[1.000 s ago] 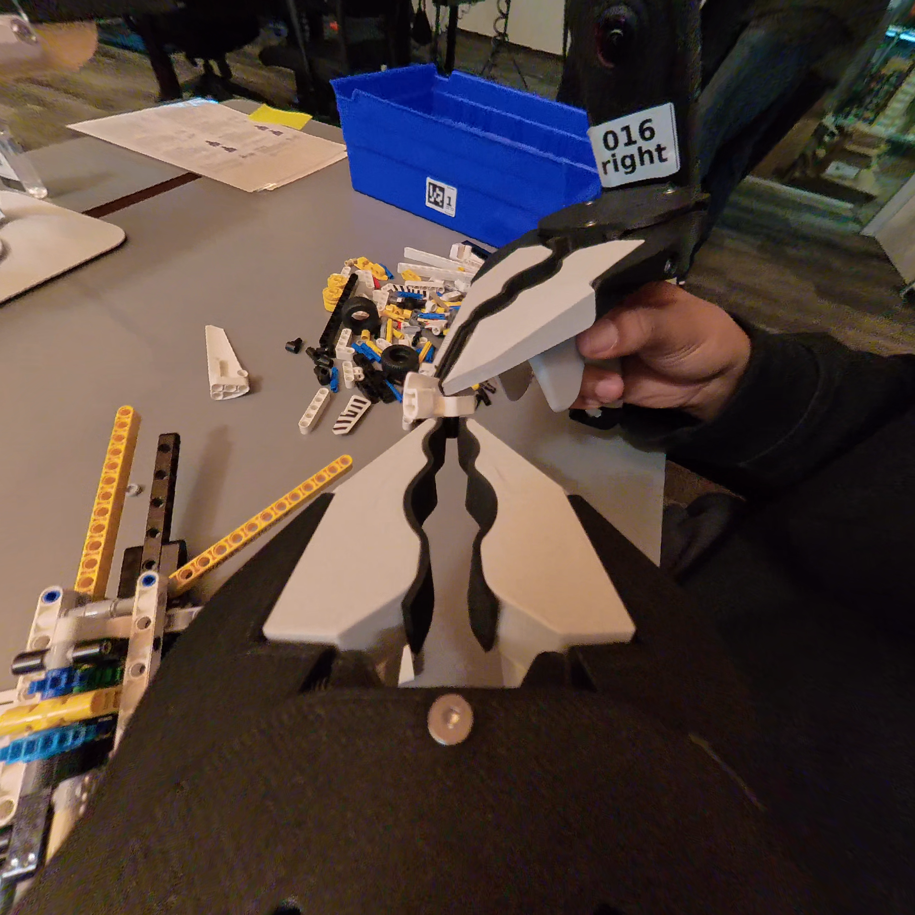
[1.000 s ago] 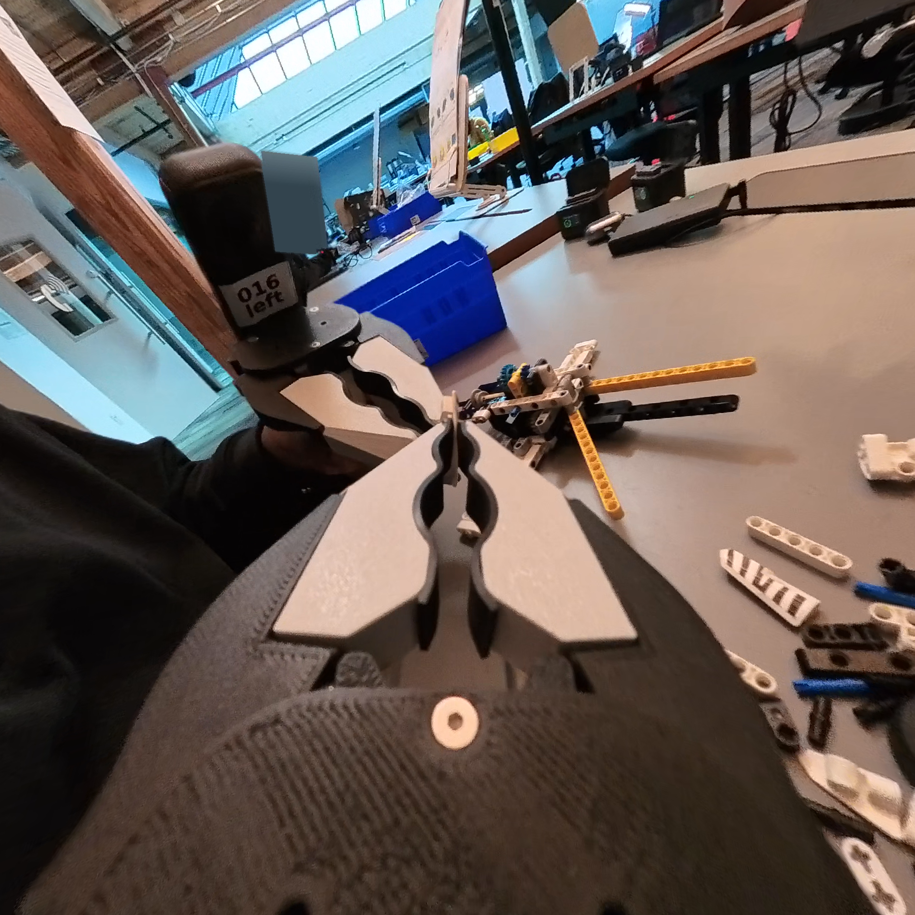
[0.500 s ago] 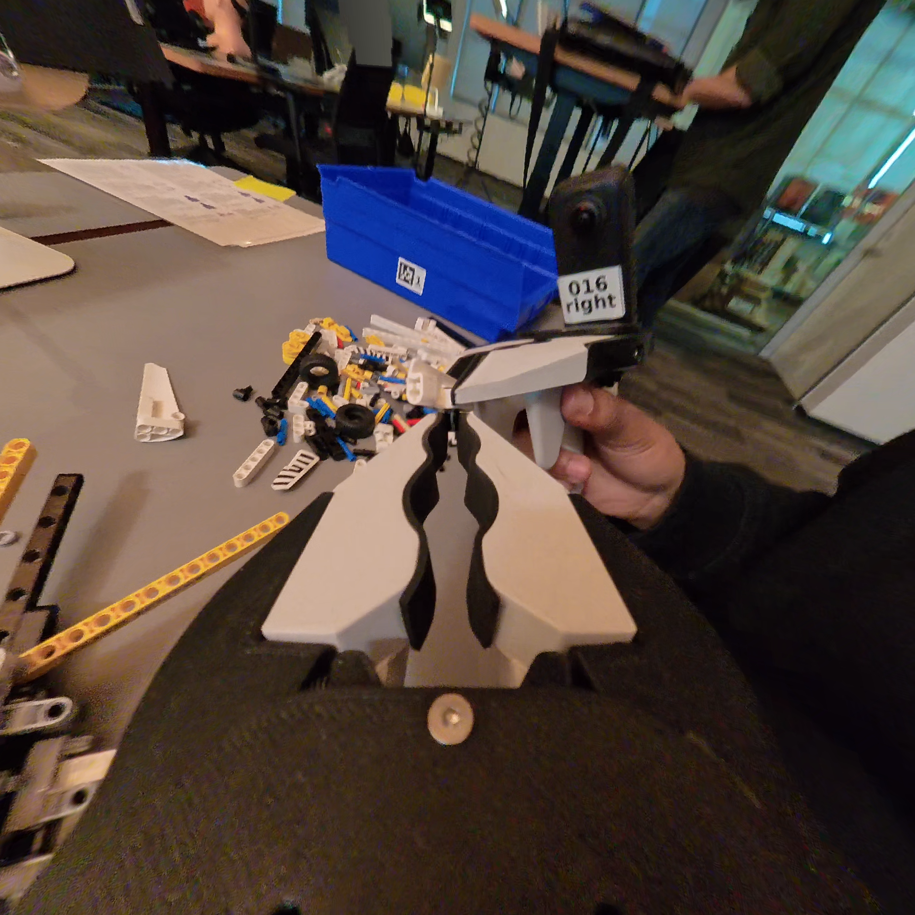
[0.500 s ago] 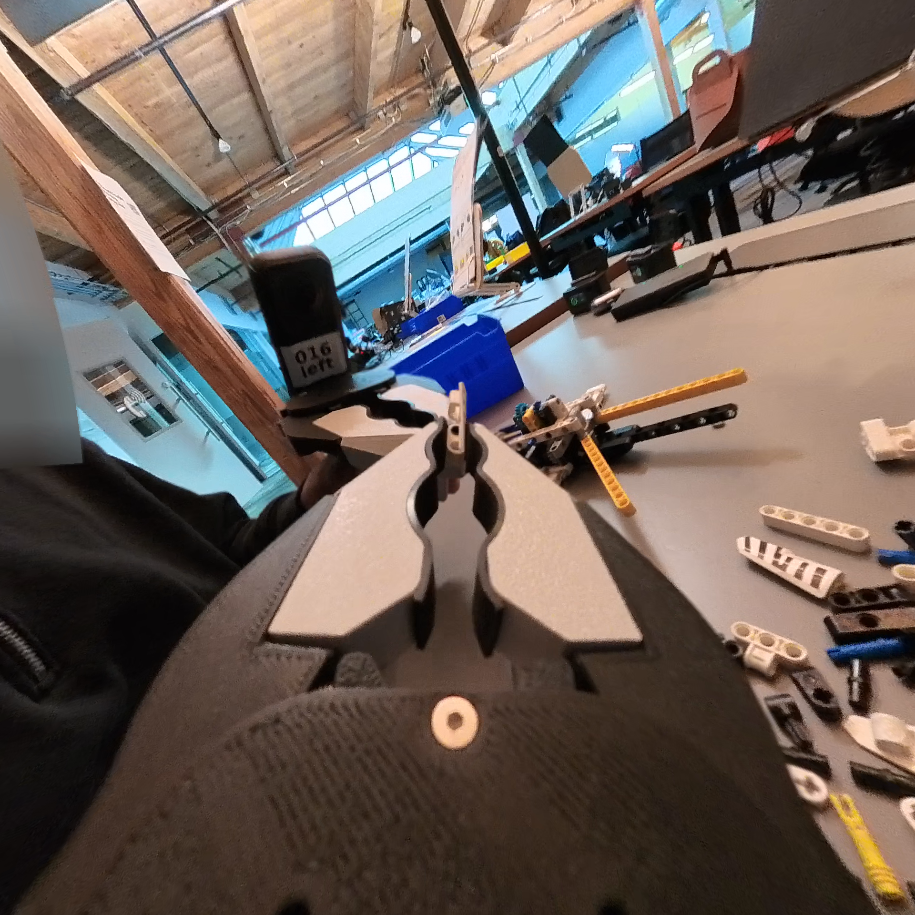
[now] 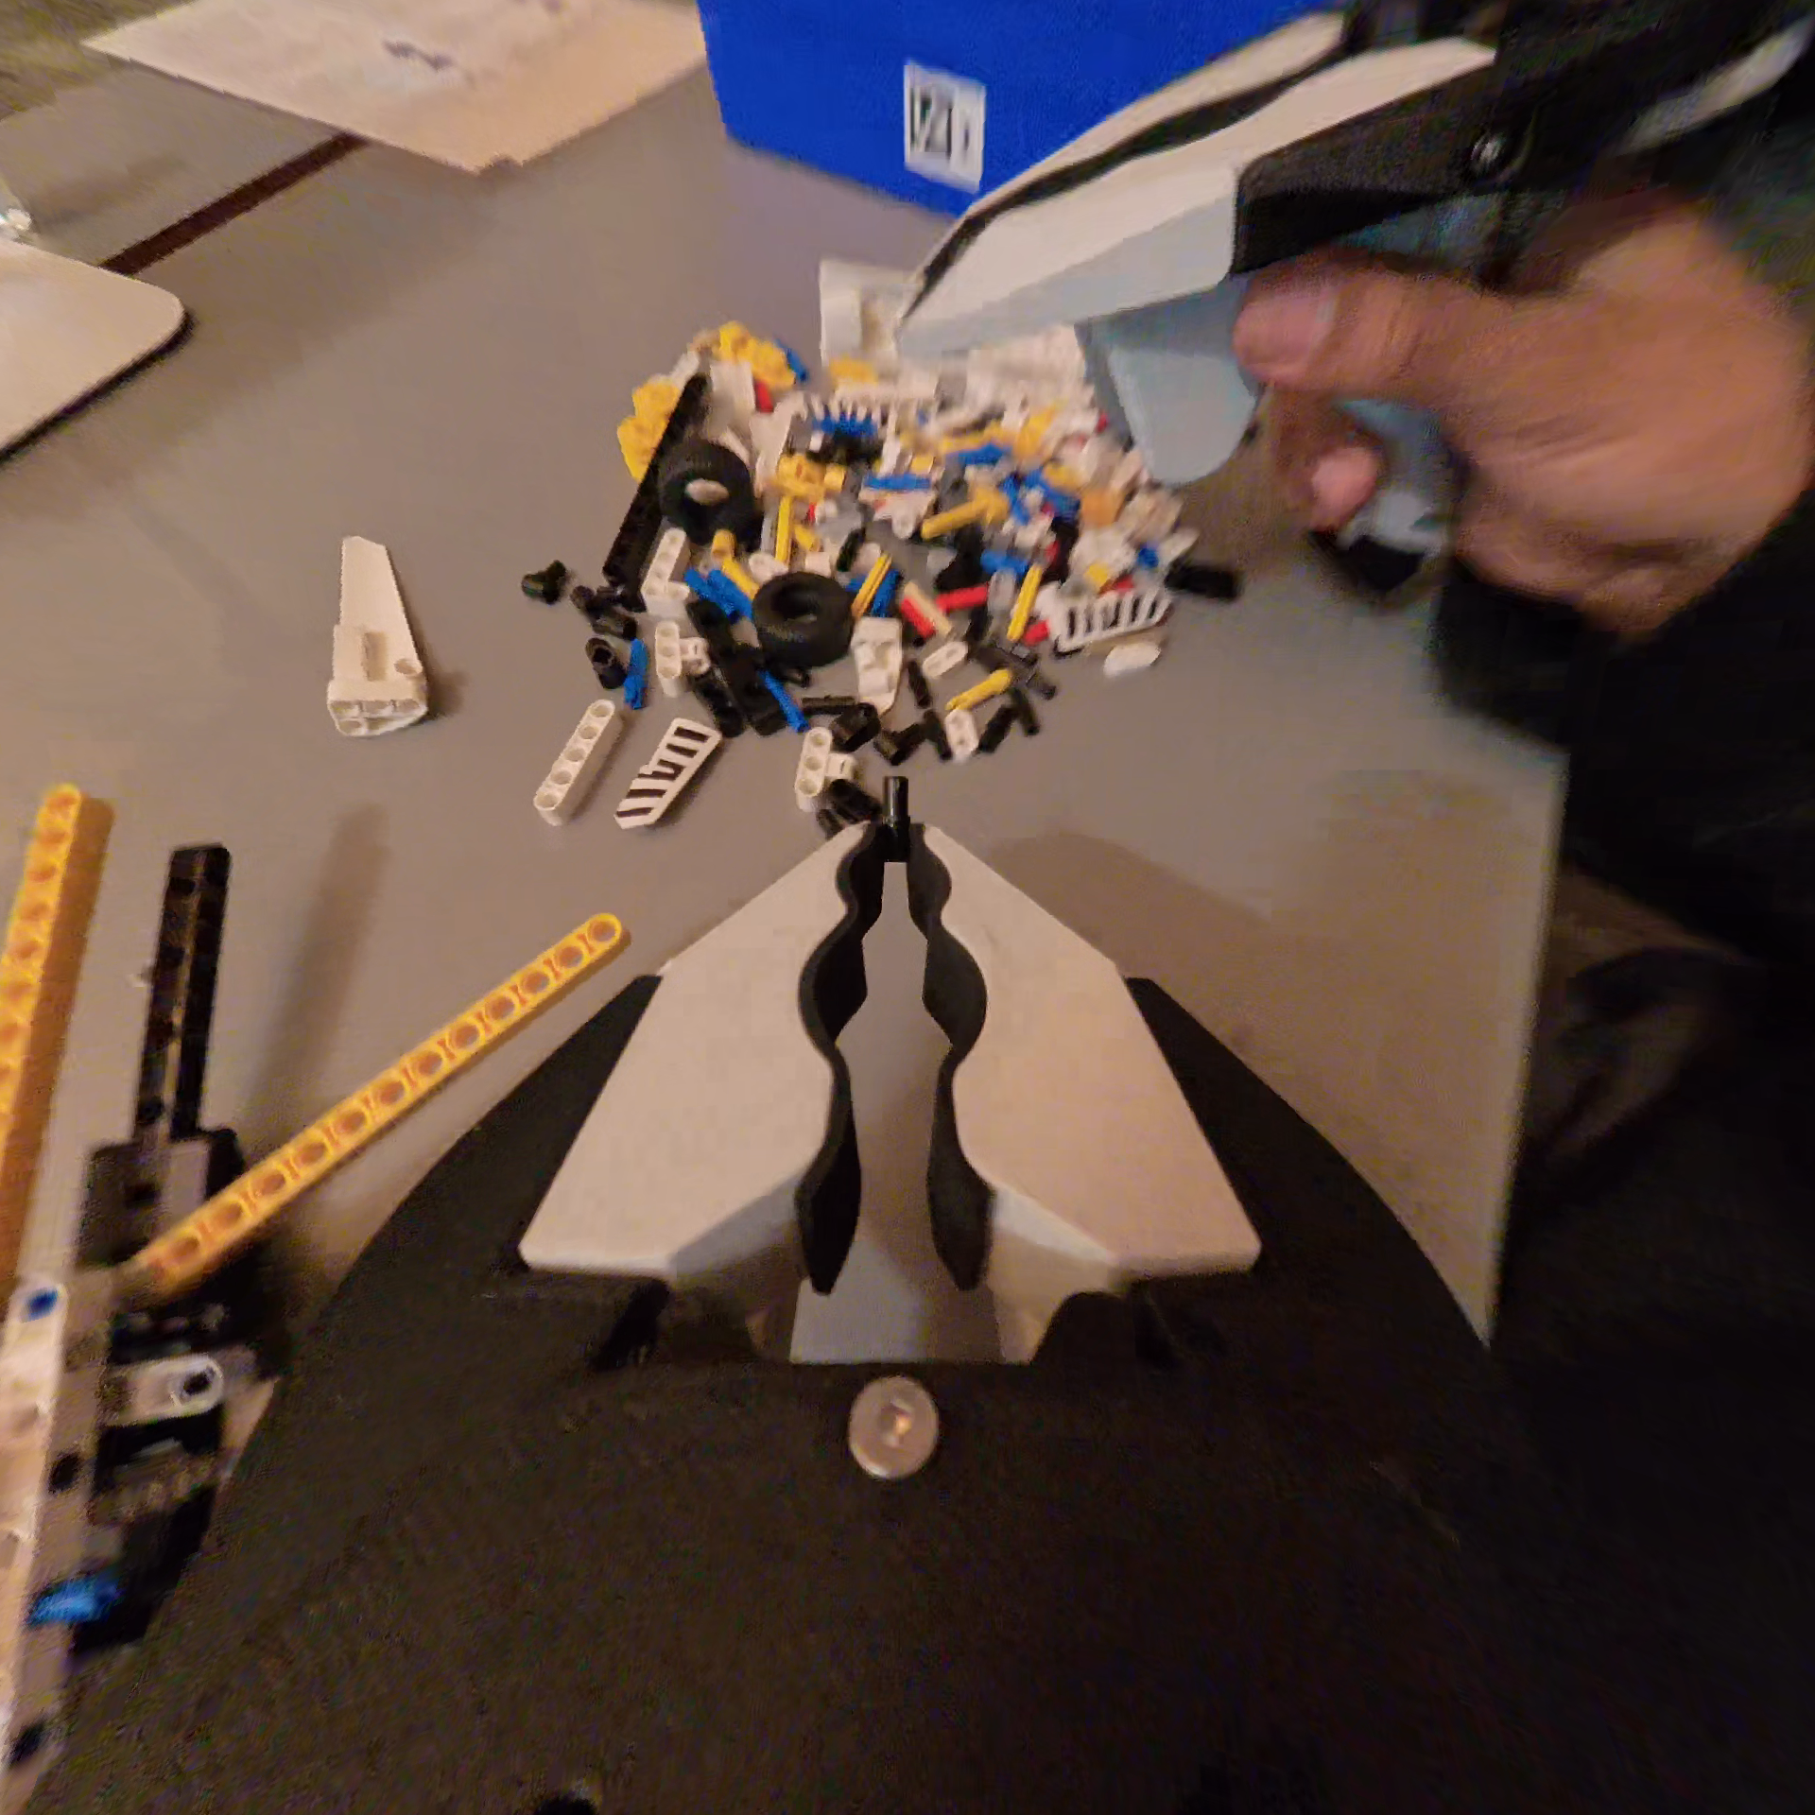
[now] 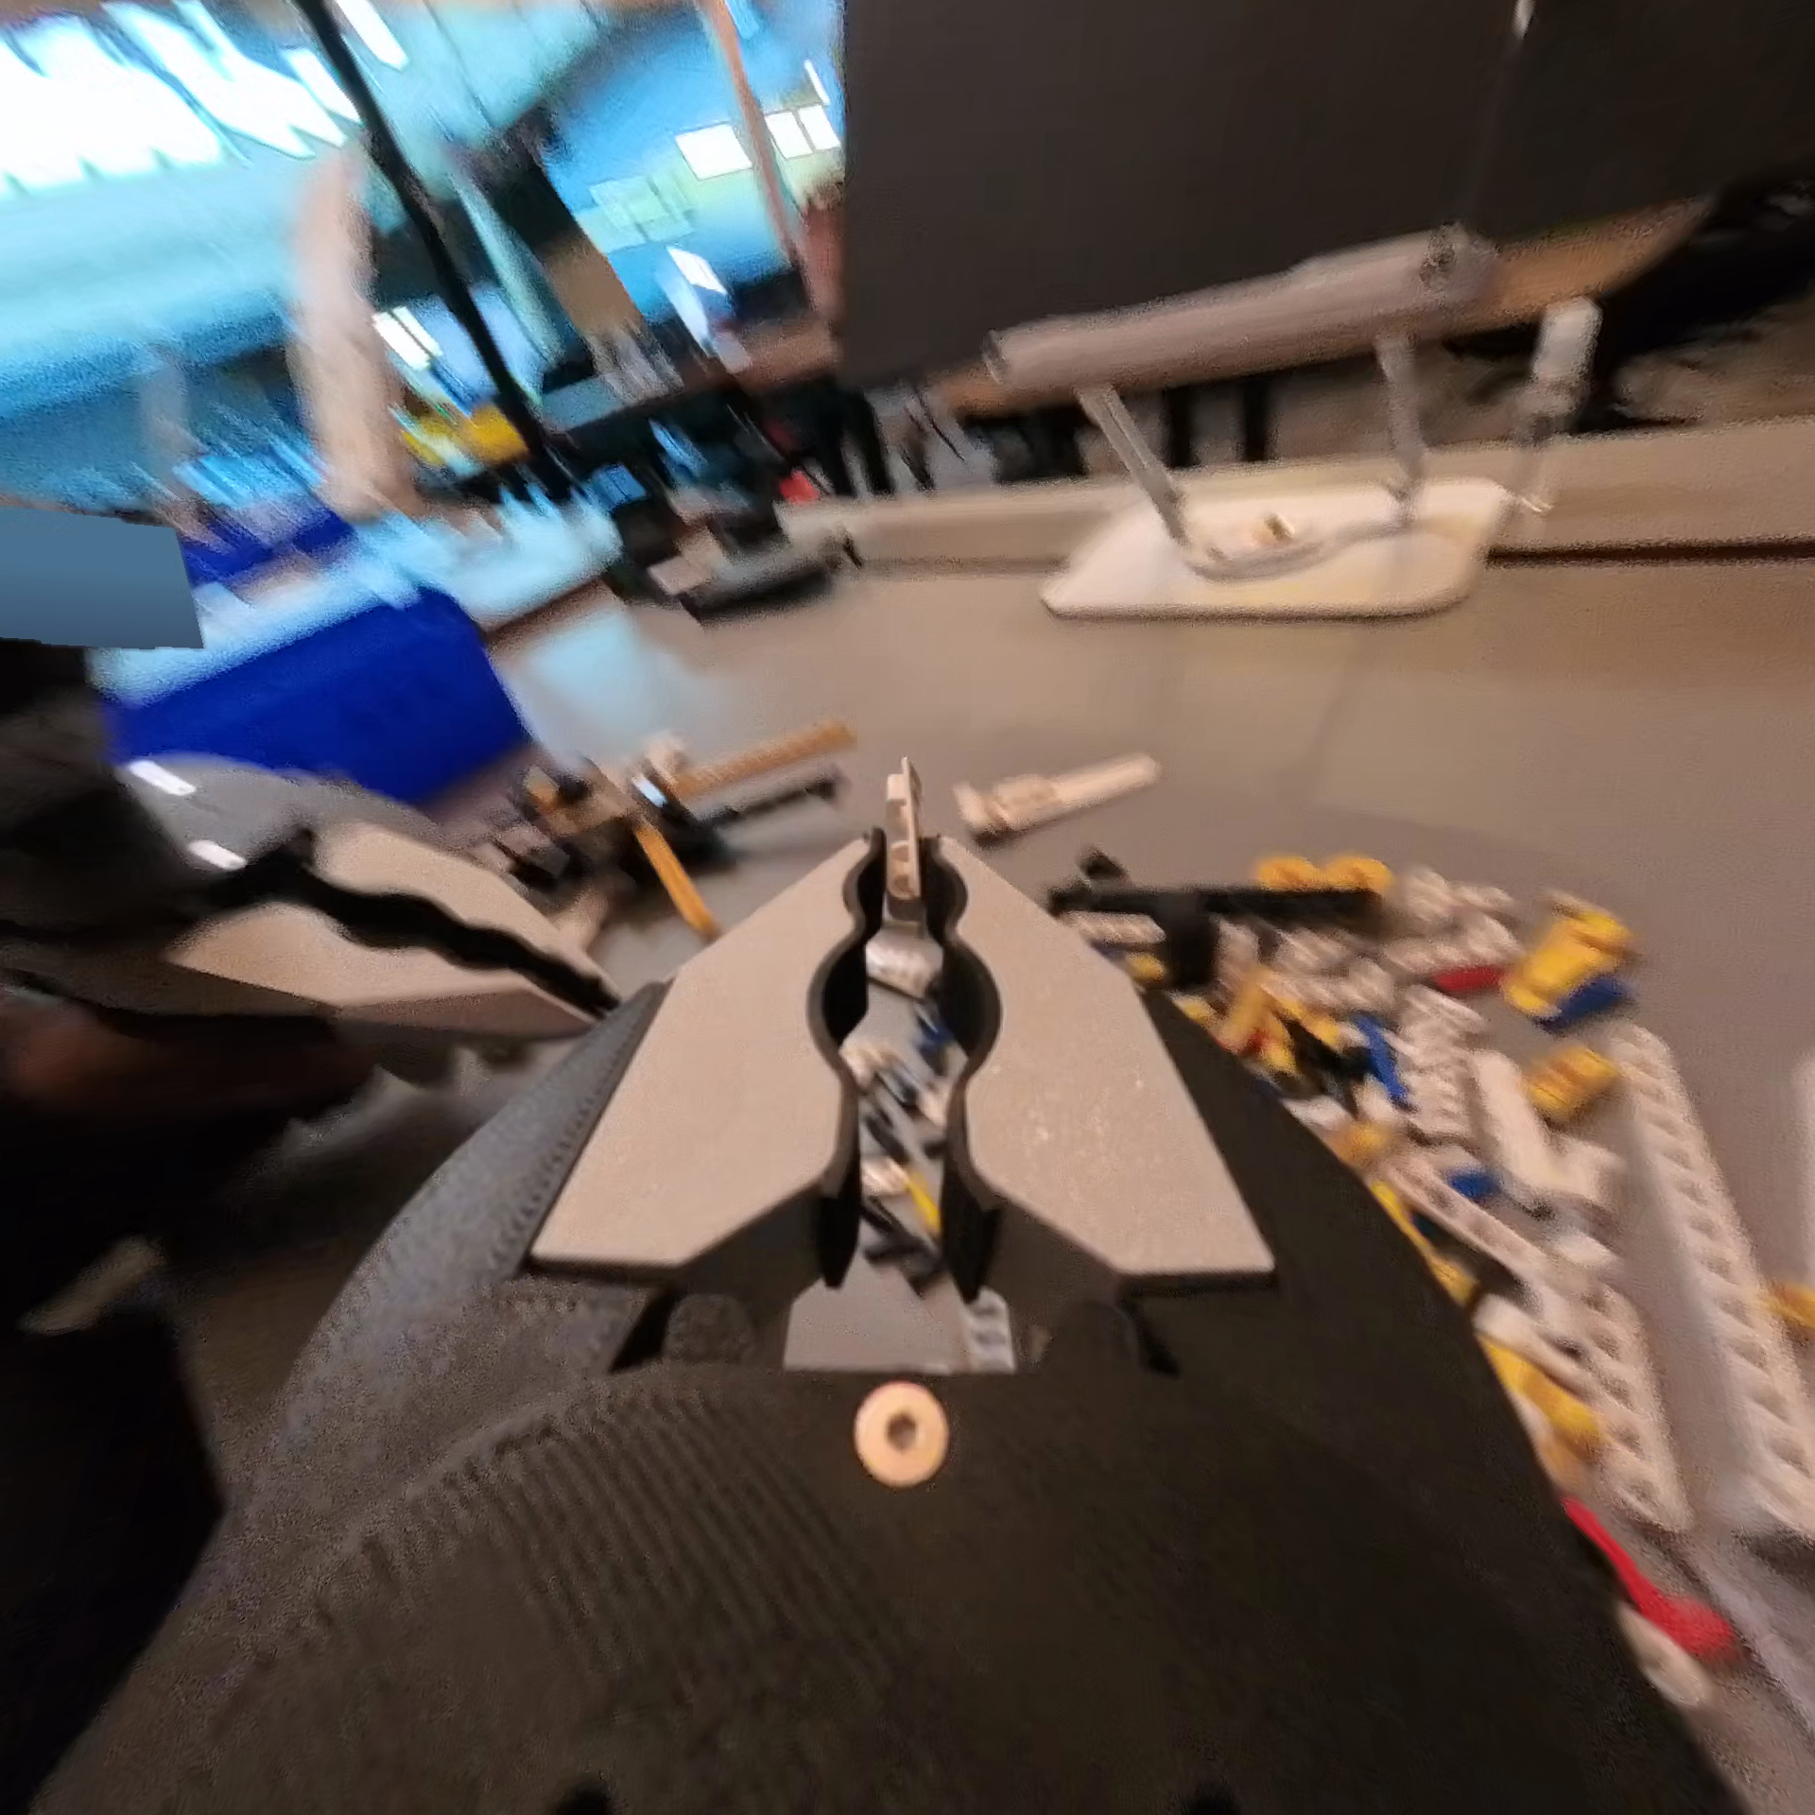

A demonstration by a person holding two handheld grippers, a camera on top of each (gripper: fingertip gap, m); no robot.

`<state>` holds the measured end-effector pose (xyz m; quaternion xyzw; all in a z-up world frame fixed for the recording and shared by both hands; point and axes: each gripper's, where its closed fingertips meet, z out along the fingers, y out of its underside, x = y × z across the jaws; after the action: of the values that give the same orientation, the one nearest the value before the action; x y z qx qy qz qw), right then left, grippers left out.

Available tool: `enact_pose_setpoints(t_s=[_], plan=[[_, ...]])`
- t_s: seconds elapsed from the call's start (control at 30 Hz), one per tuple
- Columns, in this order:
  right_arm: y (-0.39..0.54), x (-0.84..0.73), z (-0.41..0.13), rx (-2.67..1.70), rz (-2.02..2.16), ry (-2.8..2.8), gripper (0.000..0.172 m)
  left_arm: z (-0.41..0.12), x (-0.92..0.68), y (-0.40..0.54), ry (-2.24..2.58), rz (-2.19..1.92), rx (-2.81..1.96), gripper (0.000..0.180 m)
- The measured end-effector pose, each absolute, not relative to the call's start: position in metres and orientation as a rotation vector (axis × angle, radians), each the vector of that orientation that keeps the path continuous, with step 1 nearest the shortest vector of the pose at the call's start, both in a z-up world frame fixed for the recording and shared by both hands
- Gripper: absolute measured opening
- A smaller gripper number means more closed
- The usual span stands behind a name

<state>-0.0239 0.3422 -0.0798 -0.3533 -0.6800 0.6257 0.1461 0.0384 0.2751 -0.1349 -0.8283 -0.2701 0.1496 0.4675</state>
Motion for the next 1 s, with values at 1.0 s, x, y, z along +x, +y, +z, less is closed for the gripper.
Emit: enact_pose_setpoints(t_s=[1.0], plan=[[0.298, -0.062, -0.072, -0.748, 1.432, -2.226, 0.020, -0.056, -0.001, 0.101, -0.940, 0.687, -1.706, 0.032]])
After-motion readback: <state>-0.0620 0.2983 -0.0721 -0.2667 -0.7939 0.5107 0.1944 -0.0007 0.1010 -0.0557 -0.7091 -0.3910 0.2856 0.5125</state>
